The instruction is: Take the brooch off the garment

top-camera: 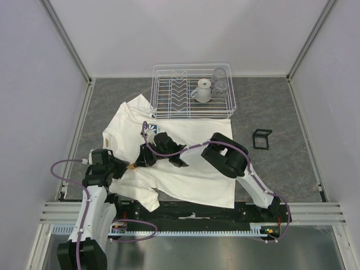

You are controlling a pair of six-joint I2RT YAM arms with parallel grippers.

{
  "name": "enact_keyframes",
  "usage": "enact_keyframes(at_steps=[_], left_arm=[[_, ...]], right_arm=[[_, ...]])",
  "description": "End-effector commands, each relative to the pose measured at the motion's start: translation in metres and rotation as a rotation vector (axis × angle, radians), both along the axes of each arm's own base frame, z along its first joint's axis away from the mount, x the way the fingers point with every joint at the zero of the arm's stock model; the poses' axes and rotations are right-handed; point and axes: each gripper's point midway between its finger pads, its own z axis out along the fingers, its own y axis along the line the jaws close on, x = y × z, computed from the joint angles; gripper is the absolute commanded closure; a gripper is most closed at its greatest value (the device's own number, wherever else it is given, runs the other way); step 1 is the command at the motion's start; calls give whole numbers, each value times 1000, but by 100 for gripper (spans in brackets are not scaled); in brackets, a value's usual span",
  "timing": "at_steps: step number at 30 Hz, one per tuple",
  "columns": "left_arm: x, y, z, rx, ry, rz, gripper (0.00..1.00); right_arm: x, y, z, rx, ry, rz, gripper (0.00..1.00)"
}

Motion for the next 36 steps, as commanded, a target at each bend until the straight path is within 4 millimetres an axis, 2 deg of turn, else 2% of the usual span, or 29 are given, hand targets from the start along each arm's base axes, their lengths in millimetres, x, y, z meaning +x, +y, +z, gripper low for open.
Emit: enact_keyframes(at_steps=[1, 6, 13, 15, 17, 20, 28, 36], left_arm=[[1, 11, 7, 13, -37, 102, 62], [0, 11, 11, 13, -62, 103, 64], [-1, 10, 3, 10, -28, 94, 73], [-5, 10, 0, 13, -2, 96, 71], [-7, 10, 2, 8, 21, 101, 65], [-13, 17, 1, 29, 54, 149, 64], [-15, 10, -9, -18, 68, 151, 65], [-3, 5, -5, -39, 3, 123, 73]], right_arm=[[-7, 9, -1, 19, -2, 27, 70], [-7, 10, -2, 18, 1, 28, 70], [-7, 10, -1, 22, 2, 30, 70], [-7, 11, 0, 23, 1, 31, 70], [-7, 11, 0, 23, 0, 32, 70], [-7, 11, 0, 25, 1, 34, 71], [-7, 11, 0, 25, 1, 33, 70], [-7, 12, 1, 25, 2, 36, 71]])
